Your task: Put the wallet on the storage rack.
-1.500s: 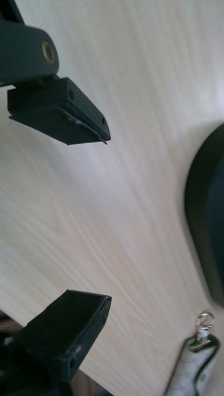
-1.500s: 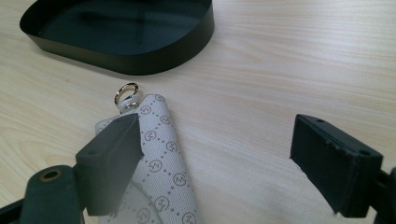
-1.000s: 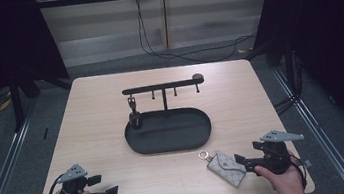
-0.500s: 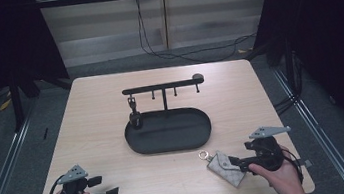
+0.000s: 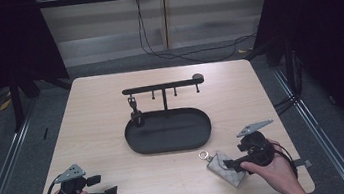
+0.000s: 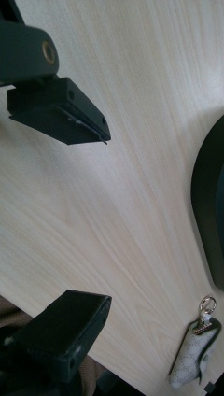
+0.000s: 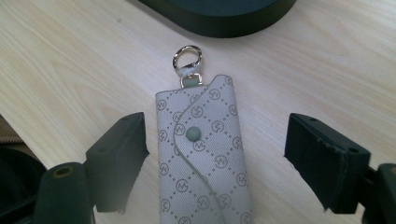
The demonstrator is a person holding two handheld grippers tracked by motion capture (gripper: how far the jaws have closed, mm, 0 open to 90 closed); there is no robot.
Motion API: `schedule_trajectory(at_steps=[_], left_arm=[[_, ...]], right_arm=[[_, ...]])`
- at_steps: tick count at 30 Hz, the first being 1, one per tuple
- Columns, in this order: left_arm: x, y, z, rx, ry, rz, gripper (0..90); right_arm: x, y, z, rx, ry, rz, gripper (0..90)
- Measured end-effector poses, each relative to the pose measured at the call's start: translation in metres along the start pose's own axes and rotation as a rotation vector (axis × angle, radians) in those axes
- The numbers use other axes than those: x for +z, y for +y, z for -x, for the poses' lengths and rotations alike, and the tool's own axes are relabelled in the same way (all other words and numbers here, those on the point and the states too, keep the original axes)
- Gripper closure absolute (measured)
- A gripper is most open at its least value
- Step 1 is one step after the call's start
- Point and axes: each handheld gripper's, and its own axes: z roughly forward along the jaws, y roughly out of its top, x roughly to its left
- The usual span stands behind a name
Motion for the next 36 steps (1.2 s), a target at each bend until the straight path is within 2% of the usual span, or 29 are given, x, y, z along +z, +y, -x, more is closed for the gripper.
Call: schedule_trajectory(at_steps=[5,8,18,24,26,32,36], left_arm=[[0.0,0.0,0.0,-0.002,0.002,0.005,17.5],[-0.001,0.0,-0.001,-0.002,0.004,0.006,17.5],[-0.001,0.0,-0.001,0.001,0.001,0.005,17.5],[-0.001,0.0,-0.001,0.001,0.0,0.011,17.5],[-0.001,0.0,-0.001,0.002,0.001,0.01,17.6],[-0.001,0.0,-0.001,0.0,-0.001,0.011,17.6],[-0.001,0.0,-0.001,0.0,-0.002,0.005,17.6]], right_arm=[[0.003,0.006,-0.001,0.008,0.008,-0.074,20.4],[0.007,0.01,-0.001,0.011,0.007,-0.143,21.5],[0.014,0.016,0.001,0.002,0.016,-0.211,22.1],[0.017,0.02,0.0,-0.027,0.035,-0.263,19.6],[0.019,0.022,0.0,-0.026,0.035,-0.284,19.7],[0.033,0.023,-0.005,-0.068,0.026,-0.376,21.0],[0.04,0.023,-0.008,-0.091,0.016,-0.404,22.0]])
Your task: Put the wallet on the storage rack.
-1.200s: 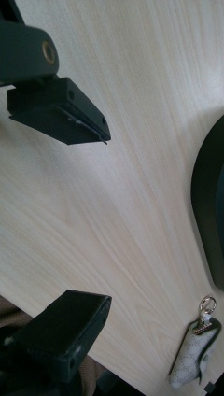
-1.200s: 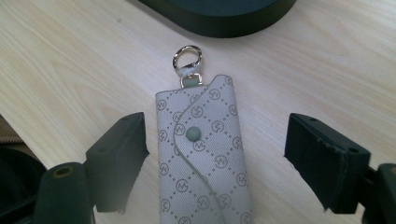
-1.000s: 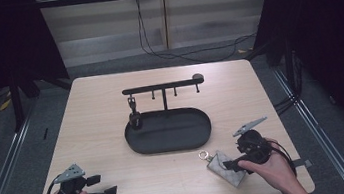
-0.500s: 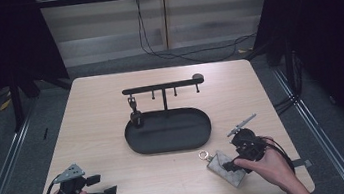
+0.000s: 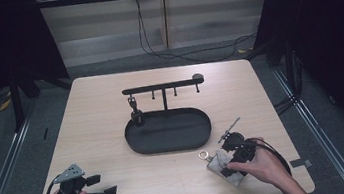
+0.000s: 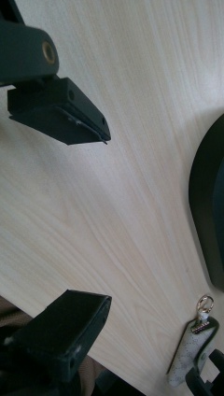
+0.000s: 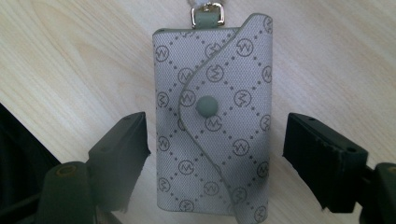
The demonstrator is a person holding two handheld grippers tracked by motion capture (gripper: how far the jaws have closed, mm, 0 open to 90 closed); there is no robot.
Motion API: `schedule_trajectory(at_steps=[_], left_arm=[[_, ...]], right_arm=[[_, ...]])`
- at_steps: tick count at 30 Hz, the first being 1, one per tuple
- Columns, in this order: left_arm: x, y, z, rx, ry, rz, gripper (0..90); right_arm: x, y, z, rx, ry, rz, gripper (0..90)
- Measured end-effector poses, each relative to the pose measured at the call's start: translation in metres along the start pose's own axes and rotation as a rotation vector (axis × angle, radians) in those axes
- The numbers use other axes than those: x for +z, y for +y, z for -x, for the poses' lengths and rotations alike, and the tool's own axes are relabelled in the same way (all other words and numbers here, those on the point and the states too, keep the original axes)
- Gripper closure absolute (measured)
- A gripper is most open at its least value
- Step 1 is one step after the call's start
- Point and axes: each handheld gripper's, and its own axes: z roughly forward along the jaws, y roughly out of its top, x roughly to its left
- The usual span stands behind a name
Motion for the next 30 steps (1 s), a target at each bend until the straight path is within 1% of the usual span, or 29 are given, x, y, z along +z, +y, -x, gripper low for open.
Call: schedule_trajectory(at_steps=[3,5,7,8,9,10,12,14,17,19,20,21,22,23,27,30], left_arm=[[0.0,0.0,0.0,0.001,-0.002,-0.001,17.6],[0.0,0.0,0.0,0.0,-0.001,0.0,17.6],[0.0,0.0,0.0,0.001,-0.003,-0.002,17.6],[0.0,0.0,0.0,0.002,-0.006,-0.006,17.6],[0.001,0.0,0.0,0.002,-0.004,-0.008,17.6],[0.001,0.0,0.0,0.001,-0.009,-0.013,17.6],[0.001,0.0,0.0,-0.002,-0.01,-0.015,17.6],[0.001,0.0,0.0,0.004,-0.013,-0.017,17.6],[0.001,0.0,0.0,-0.004,-0.01,-0.016,17.6],[0.001,0.0,0.0,-0.001,-0.01,-0.017,17.6],[0.001,0.0,-0.001,0.002,-0.011,-0.017,17.6],[0.001,0.0,0.0,-0.004,-0.012,-0.016,17.6],[0.002,0.0,0.0,-0.004,-0.011,-0.016,17.6],[0.002,0.0,-0.001,-0.001,-0.012,-0.02,17.6],[0.001,0.0,0.0,0.0,-0.011,-0.019,17.6],[0.002,0.0,-0.001,0.001,-0.011,-0.017,17.6]], right_arm=[[0.002,0.002,0.0,-0.004,-0.002,-0.017,22.2],[0.003,0.002,0.001,0.005,-0.001,-0.023,22.6],[0.004,0.003,0.002,-0.001,0.0,-0.029,23.0],[0.005,0.003,0.001,0.004,0.003,-0.033,23.2],[0.006,0.004,0.002,-0.011,-0.003,-0.043,23.3],[0.007,0.004,0.001,-0.008,0.002,-0.05,23.9],[0.011,0.005,0.0,-0.022,-0.006,-0.071,24.7],[0.014,0.007,-0.002,-0.027,-0.009,-0.092,24.7],[0.018,0.008,-0.003,-0.036,-0.016,-0.107,25.5],[0.021,0.009,-0.004,-0.036,-0.021,-0.117,25.5],[0.022,0.009,-0.005,-0.038,-0.022,-0.121,25.0],[0.023,0.009,-0.005,-0.044,-0.029,-0.122,25.6],[0.023,0.009,-0.006,-0.039,-0.032,-0.122,25.9],[0.023,0.009,-0.007,-0.048,-0.039,-0.122,26.0],[0.023,0.01,-0.008,-0.039,-0.048,-0.131,27.7],[0.022,0.011,-0.008,-0.03,-0.044,-0.132,30.3]])
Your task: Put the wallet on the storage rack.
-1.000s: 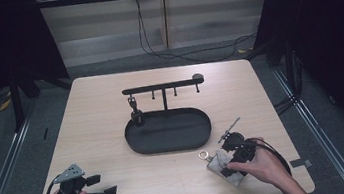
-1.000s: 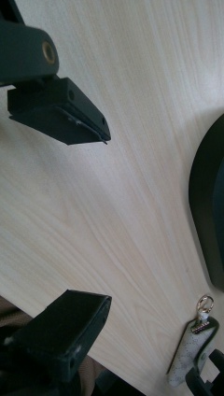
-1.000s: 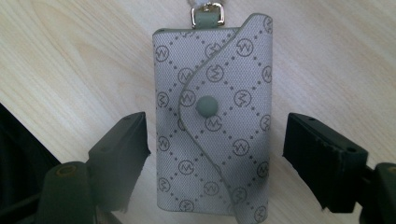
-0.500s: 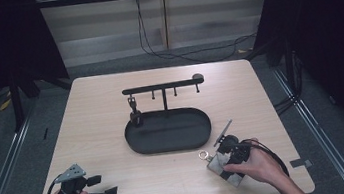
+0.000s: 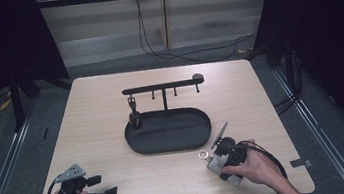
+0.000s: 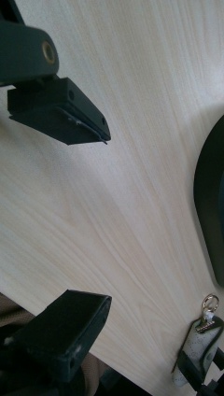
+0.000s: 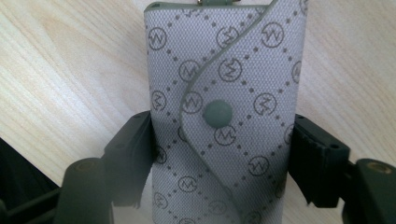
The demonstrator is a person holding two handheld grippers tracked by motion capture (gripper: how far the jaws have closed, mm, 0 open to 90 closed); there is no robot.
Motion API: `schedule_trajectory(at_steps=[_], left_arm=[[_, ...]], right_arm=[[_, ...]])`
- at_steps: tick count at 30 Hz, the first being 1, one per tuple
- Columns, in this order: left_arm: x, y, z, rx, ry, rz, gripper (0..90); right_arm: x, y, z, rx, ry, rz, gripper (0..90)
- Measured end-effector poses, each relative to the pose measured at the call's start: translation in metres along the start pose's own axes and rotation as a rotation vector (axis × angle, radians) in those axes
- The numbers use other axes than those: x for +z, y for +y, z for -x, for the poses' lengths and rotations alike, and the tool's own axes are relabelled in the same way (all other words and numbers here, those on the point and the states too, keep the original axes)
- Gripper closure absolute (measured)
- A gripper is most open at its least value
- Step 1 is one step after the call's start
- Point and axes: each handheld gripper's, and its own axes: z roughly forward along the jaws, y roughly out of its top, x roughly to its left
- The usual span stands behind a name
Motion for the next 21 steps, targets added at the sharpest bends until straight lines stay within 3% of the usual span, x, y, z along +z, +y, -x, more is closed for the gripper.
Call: schedule_trajectory(at_steps=[21], left_arm=[[0.001,0.001,-0.001,-0.003,-0.008,-0.02,17.5]], right_arm=[[-0.02,0.003,0.003,0.014,0.024,-0.017,33.6]])
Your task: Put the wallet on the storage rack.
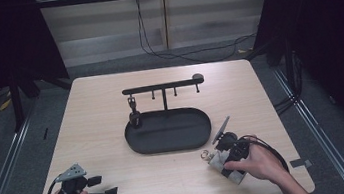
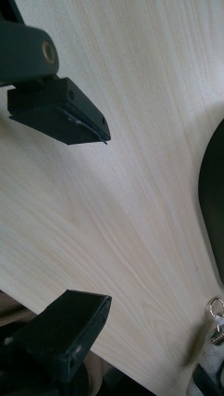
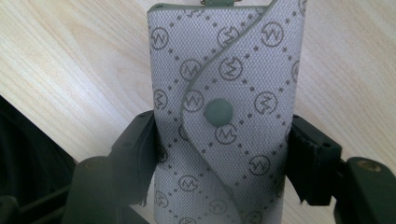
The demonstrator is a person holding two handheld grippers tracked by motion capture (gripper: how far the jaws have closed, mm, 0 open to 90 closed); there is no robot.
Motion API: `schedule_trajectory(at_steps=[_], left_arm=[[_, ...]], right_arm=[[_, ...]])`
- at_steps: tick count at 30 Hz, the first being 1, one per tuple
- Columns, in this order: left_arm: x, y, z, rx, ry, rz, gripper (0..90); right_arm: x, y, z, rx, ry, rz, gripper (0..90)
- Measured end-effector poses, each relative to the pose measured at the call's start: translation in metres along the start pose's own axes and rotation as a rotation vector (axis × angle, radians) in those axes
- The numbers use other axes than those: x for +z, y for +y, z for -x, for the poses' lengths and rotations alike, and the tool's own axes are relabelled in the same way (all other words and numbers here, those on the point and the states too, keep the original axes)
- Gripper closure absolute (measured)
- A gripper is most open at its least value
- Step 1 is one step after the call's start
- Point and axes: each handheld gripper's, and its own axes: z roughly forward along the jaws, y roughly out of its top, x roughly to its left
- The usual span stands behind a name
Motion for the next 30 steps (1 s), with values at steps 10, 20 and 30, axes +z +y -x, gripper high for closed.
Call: schedule_trajectory(at_steps=[10,20,30], left_arm=[[0.0,0.001,0.0,0.007,-0.006,0.005,17.4],[0.001,0.0,-0.001,0.002,0.0,0.006,17.0],[-0.001,0.001,0.001,0.011,0.004,0.014,17.0]], right_arm=[[-0.009,0.004,0.001,-0.006,0.01,-0.006,33.7],[-0.025,0.005,0.005,-0.005,-0.003,0.008,33.7],[-0.039,0.004,0.008,0.002,-0.006,0.035,33.7]])
